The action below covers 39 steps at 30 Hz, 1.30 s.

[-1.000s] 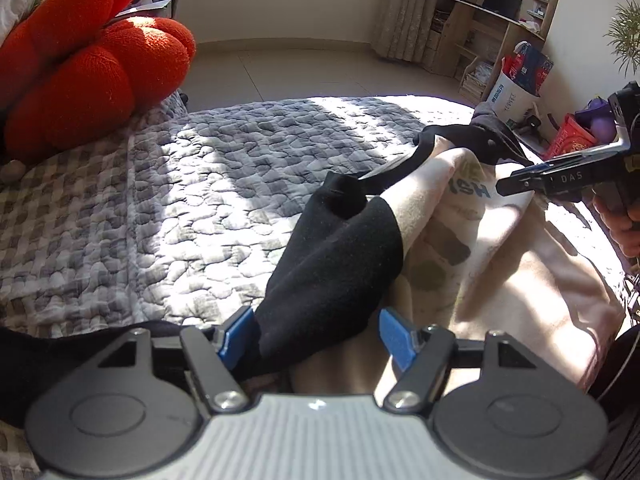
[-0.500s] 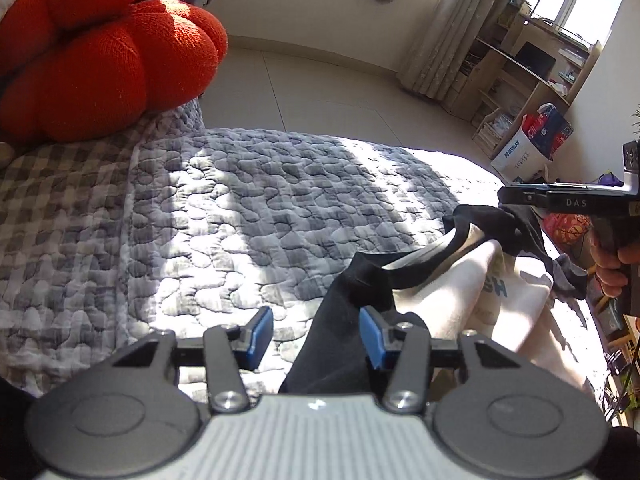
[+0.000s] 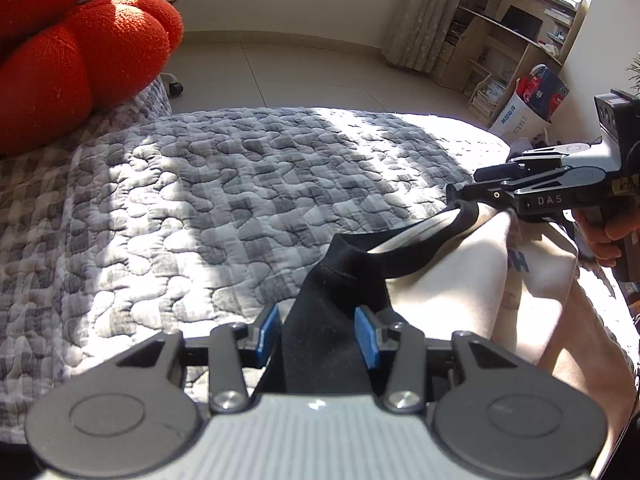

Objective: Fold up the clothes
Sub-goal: 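Grasp the black sleeve with the right gripper while the left gripper holds the sweatshirt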

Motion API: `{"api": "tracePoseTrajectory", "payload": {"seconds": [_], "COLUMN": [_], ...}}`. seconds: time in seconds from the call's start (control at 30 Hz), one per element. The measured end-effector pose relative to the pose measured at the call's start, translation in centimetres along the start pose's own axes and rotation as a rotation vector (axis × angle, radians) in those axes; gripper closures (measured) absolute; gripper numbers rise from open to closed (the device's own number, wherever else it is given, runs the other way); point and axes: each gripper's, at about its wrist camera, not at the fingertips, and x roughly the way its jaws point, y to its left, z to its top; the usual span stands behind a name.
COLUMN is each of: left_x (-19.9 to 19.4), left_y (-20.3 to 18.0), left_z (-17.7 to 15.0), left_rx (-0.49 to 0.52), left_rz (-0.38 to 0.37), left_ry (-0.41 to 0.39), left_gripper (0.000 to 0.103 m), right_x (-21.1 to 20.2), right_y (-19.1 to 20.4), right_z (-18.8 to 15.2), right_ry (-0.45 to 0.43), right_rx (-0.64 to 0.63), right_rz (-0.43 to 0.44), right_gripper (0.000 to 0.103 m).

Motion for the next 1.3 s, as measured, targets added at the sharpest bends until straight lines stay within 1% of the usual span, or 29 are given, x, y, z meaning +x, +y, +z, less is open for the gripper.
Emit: {"api": "tracePoseTrajectory", "payload": {"seconds": [0.1, 0.17, 0.2, 0.27, 0.33, 0.43, 0.47, 0.53, 0.57, 0.67, 0.8, 0.93, 1.03, 1.13, 1.23, 1.3], "left_x": [-0.2, -0.2, -0.3, -0.3, -0.3, -0.3, -0.3, -0.3, -0.5, -1.2, -1.6, -0.6, 1.0, 3.1, 5.4, 6.8], "left_y": [0.1, 0.4, 0.6, 1.1, 2.2, 3.8, 4.2, 4.2, 3.9, 3.1, 2.9, 2.5, 2.2, 2.1, 2.3, 2.9], "left_z": [-0.3, -0.4, -0.4, -0.5, -0.7, -1.3, -1.4, -1.4, -1.1, 0.3, 3.6, 7.2, 9.5, 11.2, 12.0, 12.1], "left_rx": [-0.019, -0.043, -0.057, -0.089, -0.151, -0.254, -0.286, -0.305, -0.294, -0.231, -0.157, -0.060, -0.005, 0.046, 0.079, 0.077], "left_rz": [-0.006, -0.012, -0.015, -0.026, -0.062, -0.115, -0.128, -0.119, -0.096, -0.014, 0.072, 0.166, 0.226, 0.280, 0.338, 0.358], "left_ry": [-0.008, -0.010, -0.011, -0.015, -0.022, -0.031, -0.034, -0.043, -0.057, -0.120, -0.202, -0.261, -0.284, -0.286, -0.275, -0.258], "left_gripper": [0.063, 0.067, 0.070, 0.076, 0.086, 0.098, 0.099, 0.101, 0.101, 0.101, 0.101, 0.101, 0.101, 0.101, 0.101, 0.101], "right_x": [-0.3, -0.5, -0.6, -0.7, -0.7, -0.8, -1.0, -1.4, -1.6, -2.1, -2.0, -1.0, 0.3, 1.8, 3.4, 4.9], "right_y": [0.1, 0.5, 0.7, 1.0, 1.2, 2.1, 2.2, 2.5, 2.4, 2.3, 2.4, 1.8, 1.4, 0.6, 0.0, -0.3], "right_z": [-0.2, -0.4, -0.5, -0.7, -0.9, -1.1, -1.1, -1.1, -1.0, -0.5, 0.7, 2.1, 3.0, 4.1, 5.0, 5.5], "right_ry": [0.015, 0.031, 0.032, 0.031, 0.028, 0.012, 0.002, -0.022, -0.041, -0.101, -0.169, -0.223, -0.254, -0.273, -0.278, -0.260], "right_rx": [-0.002, -0.032, -0.046, -0.059, -0.061, -0.086, -0.092, -0.094, -0.078, -0.051, -0.051, -0.014, 0.006, 0.026, 0.039, 0.033], "right_rz": [0.022, 0.030, 0.029, 0.030, 0.030, -0.001, -0.017, -0.049, -0.066, -0.110, -0.179, -0.243, -0.295, -0.337, -0.358, -0.361], "right_gripper": [0.060, 0.068, 0.069, 0.075, 0.078, 0.081, 0.084, 0.090, 0.093, 0.095, 0.095, 0.095, 0.095, 0.095, 0.095, 0.095]}}
